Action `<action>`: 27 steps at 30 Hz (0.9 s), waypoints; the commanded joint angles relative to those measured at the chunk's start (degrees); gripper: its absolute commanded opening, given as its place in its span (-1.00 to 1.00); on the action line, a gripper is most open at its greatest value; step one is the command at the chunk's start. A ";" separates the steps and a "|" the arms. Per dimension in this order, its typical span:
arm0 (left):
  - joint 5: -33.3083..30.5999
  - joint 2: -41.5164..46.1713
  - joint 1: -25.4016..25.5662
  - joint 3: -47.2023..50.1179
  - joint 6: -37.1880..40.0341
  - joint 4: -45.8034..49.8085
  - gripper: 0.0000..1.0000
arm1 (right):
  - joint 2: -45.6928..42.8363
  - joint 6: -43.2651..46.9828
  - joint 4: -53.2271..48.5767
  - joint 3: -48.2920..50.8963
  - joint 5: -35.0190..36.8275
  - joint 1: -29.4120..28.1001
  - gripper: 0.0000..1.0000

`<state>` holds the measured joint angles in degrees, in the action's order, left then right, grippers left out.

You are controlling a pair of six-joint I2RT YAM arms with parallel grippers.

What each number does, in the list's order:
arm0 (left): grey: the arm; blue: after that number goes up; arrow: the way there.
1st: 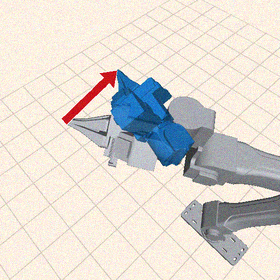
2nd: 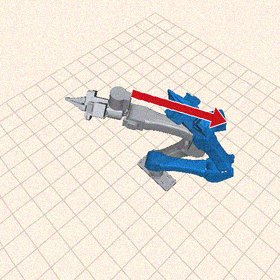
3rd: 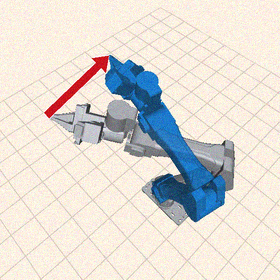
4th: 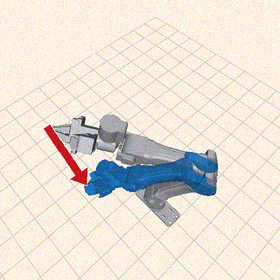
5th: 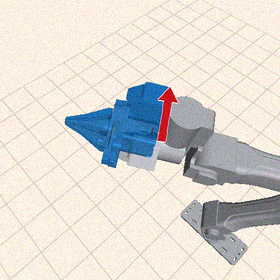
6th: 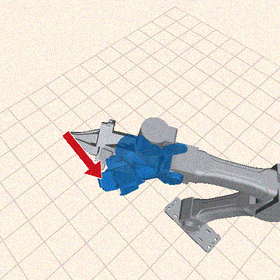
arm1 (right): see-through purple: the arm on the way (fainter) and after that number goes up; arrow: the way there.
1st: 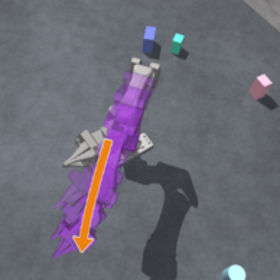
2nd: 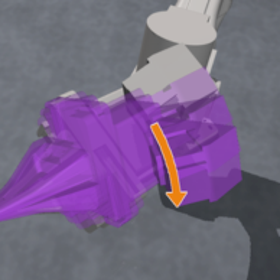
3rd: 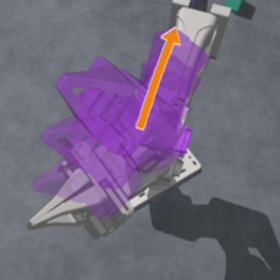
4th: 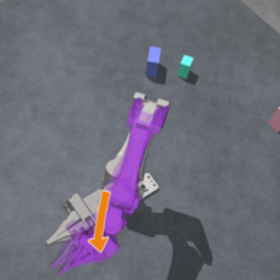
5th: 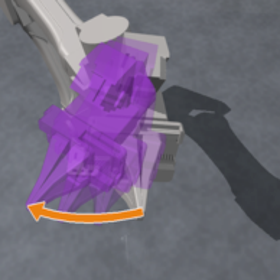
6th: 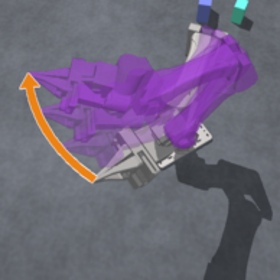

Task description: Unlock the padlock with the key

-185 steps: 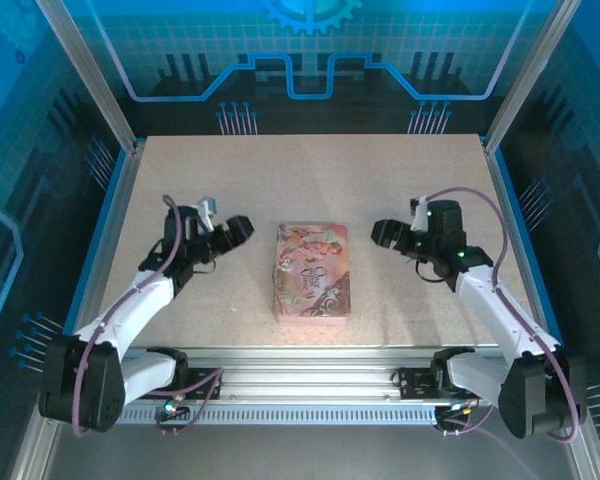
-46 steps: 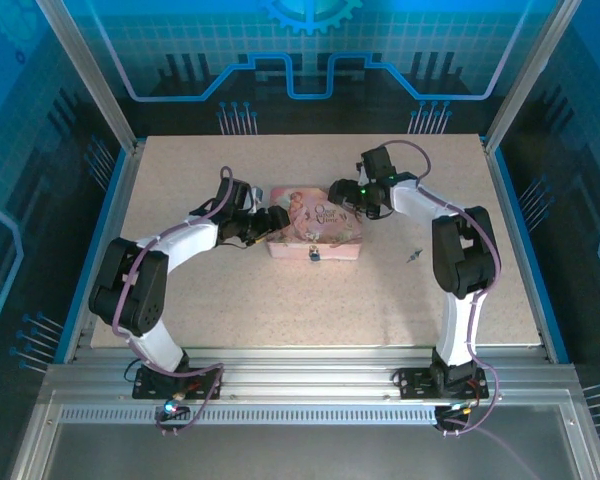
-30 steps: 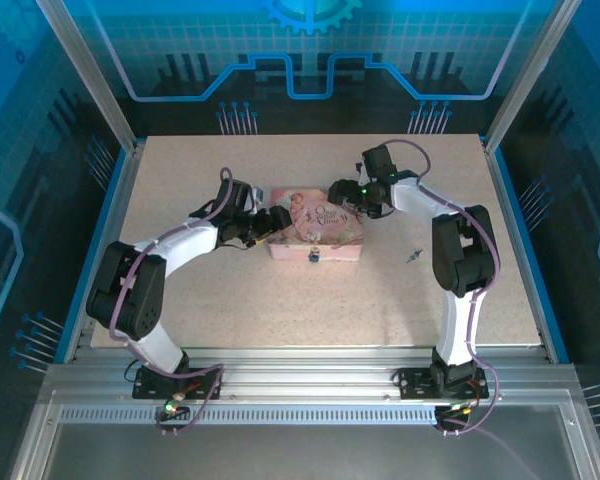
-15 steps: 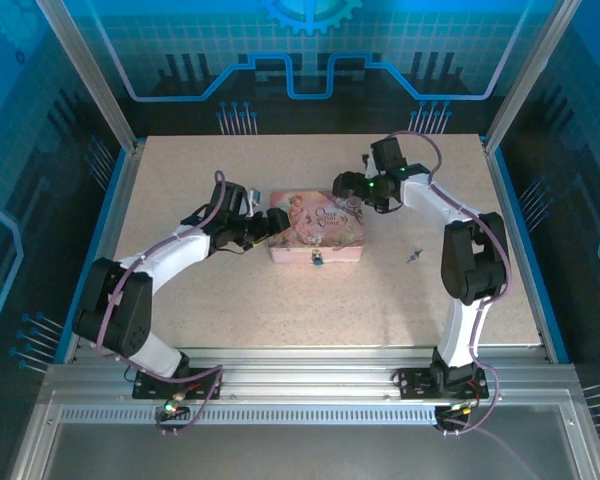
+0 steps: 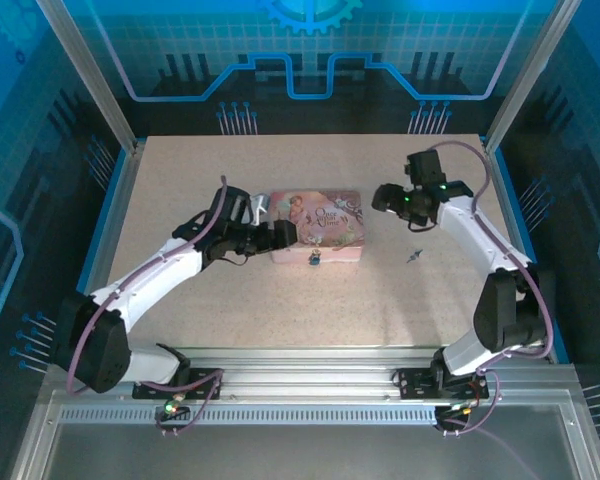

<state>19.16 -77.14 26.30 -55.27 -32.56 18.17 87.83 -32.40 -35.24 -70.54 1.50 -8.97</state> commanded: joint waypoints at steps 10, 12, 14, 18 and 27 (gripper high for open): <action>-9.84 -1.30 16.04 -2.83 0.72 1.07 0.72 | -3.64 -2.22 -1.19 14.14 0.08 13.21 0.04; -10.01 -2.39 17.44 -2.74 0.22 0.27 0.72 | -2.12 -2.23 -0.04 14.96 -0.96 13.71 -0.08; -10.59 -3.29 18.43 -2.66 0.00 0.11 0.72 | -0.34 -2.44 0.80 15.19 -1.60 13.72 -0.10; -10.50 -4.14 19.35 -2.24 -0.74 -0.76 0.72 | 3.03 -3.02 2.16 15.29 -2.76 13.72 -0.12; -10.19 -5.21 19.80 -1.21 -1.57 -1.69 0.72 | 7.57 -3.96 4.26 15.23 -4.40 13.63 -0.28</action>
<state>9.63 -81.54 45.56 -56.71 -33.15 17.41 94.11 -35.38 -31.75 -55.70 -1.39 4.19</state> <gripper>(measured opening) 0.860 0.364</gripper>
